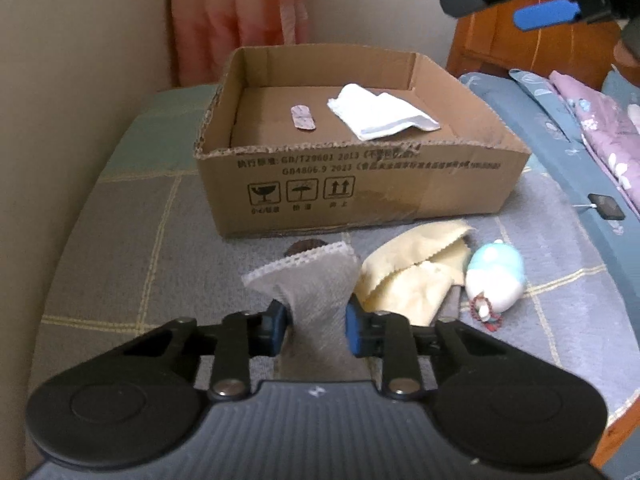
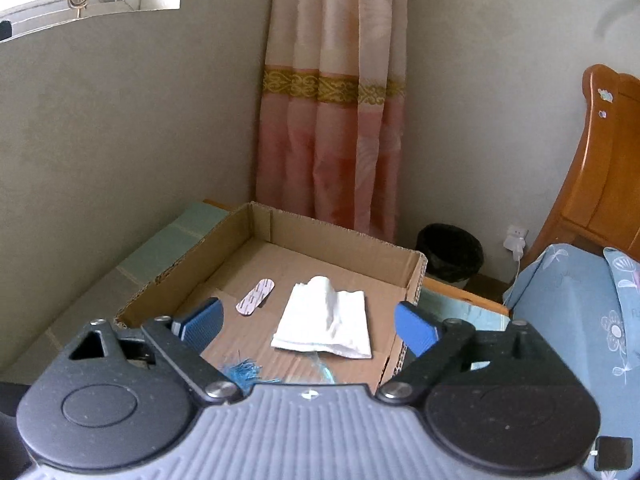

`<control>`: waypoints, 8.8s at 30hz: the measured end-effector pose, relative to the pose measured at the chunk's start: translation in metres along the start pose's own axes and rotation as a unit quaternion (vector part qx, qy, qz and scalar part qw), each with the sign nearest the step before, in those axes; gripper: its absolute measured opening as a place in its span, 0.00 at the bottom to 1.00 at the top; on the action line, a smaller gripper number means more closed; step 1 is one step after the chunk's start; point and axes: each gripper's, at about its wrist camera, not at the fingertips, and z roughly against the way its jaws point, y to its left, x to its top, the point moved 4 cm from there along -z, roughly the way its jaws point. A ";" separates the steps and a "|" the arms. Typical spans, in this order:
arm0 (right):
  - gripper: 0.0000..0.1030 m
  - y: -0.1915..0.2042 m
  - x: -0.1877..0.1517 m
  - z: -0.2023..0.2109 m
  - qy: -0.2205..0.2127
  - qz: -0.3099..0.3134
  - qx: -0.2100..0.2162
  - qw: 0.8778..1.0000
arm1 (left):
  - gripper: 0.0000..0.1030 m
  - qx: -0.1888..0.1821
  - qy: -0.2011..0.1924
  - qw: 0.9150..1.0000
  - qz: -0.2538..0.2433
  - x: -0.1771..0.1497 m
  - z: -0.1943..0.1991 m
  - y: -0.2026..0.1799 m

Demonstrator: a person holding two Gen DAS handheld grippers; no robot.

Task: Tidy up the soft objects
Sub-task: 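Carry the grey pouch and blue-white sachet over the box and open both tools inside, then withdraw both tools from the box back over the remaining items on the bed, then close the left tool on the cream knit ring while the right tool closes on the light-blue plush toy, then carry the knit ring and plush toy over the box and open both tools inside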

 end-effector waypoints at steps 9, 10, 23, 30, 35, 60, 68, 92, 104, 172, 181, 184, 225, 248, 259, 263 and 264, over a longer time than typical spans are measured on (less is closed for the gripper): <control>0.92 -0.005 -0.009 0.009 -0.003 -0.008 0.005 1.000 | 0.26 -0.007 -0.036 0.999 -0.007 0.022 0.040 0.004; 0.92 -0.005 -0.010 0.010 -0.002 -0.009 0.005 1.000 | 0.26 -0.007 -0.042 0.999 -0.010 0.027 0.044 0.004; 0.92 -0.008 -0.061 0.033 0.028 -0.017 0.003 0.999 | 0.70 0.037 -0.106 0.992 -0.058 0.122 0.045 -0.003; 0.92 -0.011 -0.082 0.039 0.040 -0.029 -0.002 0.999 | 0.96 0.013 -0.108 0.993 -0.033 0.114 0.051 0.001; 0.92 -0.013 -0.091 0.039 0.046 -0.048 0.000 0.998 | 0.96 0.024 -0.104 0.993 -0.050 0.100 0.066 0.000; 0.95 0.022 -0.174 0.017 0.057 -0.135 -0.045 0.988 | 0.96 0.022 -0.054 0.998 -0.034 -0.028 0.059 -0.012; 0.95 0.033 -0.163 -0.008 0.055 -0.140 -0.052 0.987 | 0.96 0.050 -0.058 0.996 -0.043 -0.035 0.046 0.000; 0.98 -0.005 -0.202 0.020 0.077 -0.189 -0.068 0.977 | 1.00 -0.019 -0.007 0.997 -0.073 -0.056 -0.004 -0.019; 0.95 0.006 -0.206 0.021 0.062 -0.161 -0.050 0.984 | 0.99 -0.018 -0.022 0.996 -0.083 -0.056 -0.002 -0.017; 0.59 0.030 -0.196 0.007 0.068 -0.114 -0.027 0.991 | 0.36 0.051 -0.082 0.993 -0.063 -0.048 0.005 -0.001; 0.47 0.024 -0.194 0.011 0.063 -0.129 -0.025 0.989 | 0.34 0.035 -0.085 0.994 -0.057 -0.043 0.013 0.002; 0.46 0.024 -0.192 0.015 0.058 -0.128 -0.025 0.990 | 0.34 0.028 -0.086 0.994 -0.060 -0.039 0.018 0.002; 0.45 0.012 -0.111 0.059 -0.037 -0.049 -0.022 0.998 | 0.38 -0.067 -0.149 0.979 -0.119 0.083 0.039 -0.032; 0.46 0.010 -0.004 -0.008 -0.028 -0.028 0.037 0.999 | 0.99 0.036 -0.119 0.992 -0.014 0.034 0.084 0.013; 0.92 0.020 0.047 -0.087 0.009 -0.047 0.010 0.999 | 0.99 0.078 -0.104 0.991 -0.007 0.005 0.089 0.036; 1.00 0.026 0.035 -0.064 -0.001 -0.049 0.004 0.999 | 0.99 0.079 -0.101 0.992 -0.004 0.000 0.090 0.041; 1.00 0.028 0.032 -0.058 -0.002 -0.048 0.003 0.999 | 0.99 0.079 -0.103 0.992 -0.004 -0.001 0.091 0.041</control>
